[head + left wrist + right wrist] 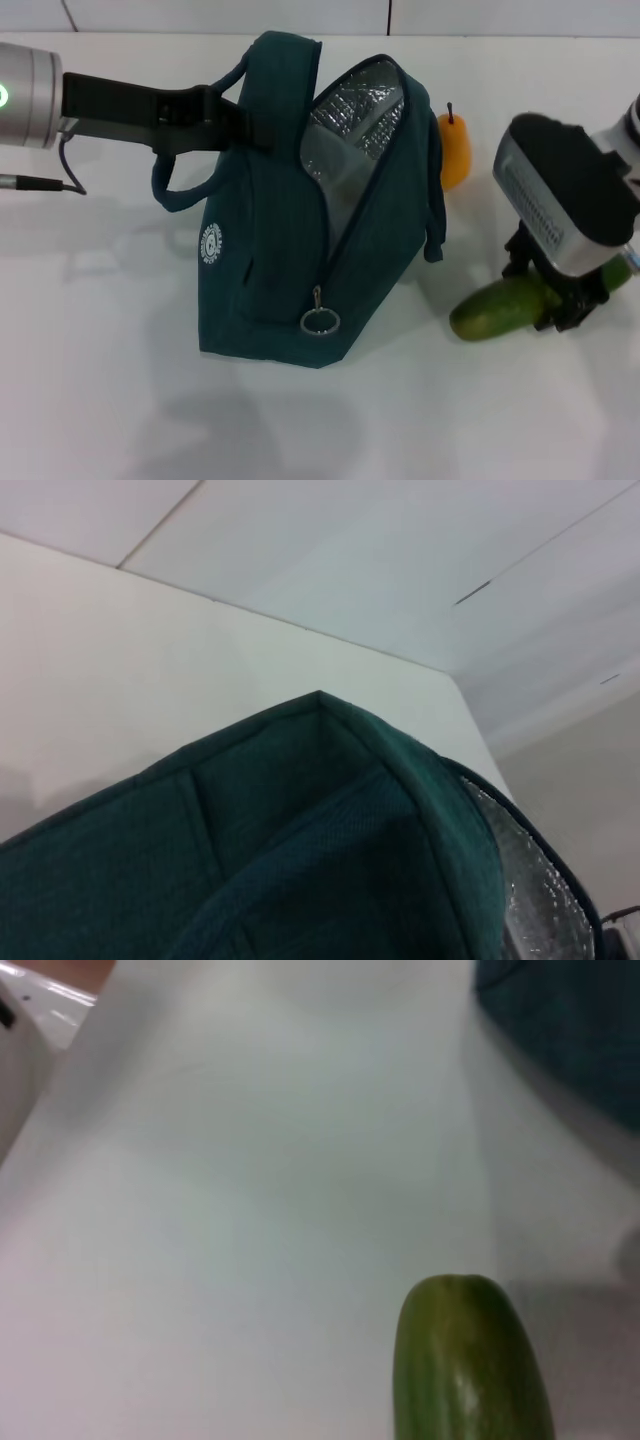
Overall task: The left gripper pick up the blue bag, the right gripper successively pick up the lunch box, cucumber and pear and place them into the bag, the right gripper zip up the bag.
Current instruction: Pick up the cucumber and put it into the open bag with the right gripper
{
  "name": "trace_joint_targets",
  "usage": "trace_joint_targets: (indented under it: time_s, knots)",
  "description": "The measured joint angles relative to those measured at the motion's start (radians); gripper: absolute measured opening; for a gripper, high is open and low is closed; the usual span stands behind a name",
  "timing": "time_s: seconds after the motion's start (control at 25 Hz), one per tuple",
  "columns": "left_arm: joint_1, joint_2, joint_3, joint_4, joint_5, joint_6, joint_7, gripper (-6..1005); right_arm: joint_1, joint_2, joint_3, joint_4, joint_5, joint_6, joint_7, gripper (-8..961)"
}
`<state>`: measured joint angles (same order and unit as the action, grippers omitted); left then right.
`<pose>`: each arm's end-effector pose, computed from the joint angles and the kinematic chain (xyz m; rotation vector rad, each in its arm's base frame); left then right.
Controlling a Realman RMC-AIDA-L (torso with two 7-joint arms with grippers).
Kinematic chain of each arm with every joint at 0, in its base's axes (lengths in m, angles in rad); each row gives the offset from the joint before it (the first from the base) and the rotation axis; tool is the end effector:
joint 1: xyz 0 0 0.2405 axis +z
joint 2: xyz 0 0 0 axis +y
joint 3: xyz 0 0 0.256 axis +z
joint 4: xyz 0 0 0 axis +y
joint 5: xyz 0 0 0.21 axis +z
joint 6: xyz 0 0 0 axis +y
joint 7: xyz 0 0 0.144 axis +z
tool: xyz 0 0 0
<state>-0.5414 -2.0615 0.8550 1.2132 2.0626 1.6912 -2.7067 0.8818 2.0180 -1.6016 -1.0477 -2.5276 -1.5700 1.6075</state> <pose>-0.1918 0.3500 0.0652 -2.4410 -1.7177 -0.5462 0.1484 0.3699 -0.0379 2.8282 0.6448 0.9156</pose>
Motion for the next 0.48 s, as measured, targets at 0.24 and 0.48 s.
trace_joint_targets:
  time_s: [0.24, 0.48]
  knots:
    - [0.014, 0.004, -0.001, 0.007, -0.025, 0.001, 0.001, 67, -0.020, -0.001, 0.203, -0.212, 0.019, -0.172, 0.020, 631]
    - [0.011, 0.004, -0.001, 0.009, -0.056, 0.003, 0.002, 68, -0.052, -0.007, 0.534, -0.425, 0.183, -0.349, 0.021, 632]
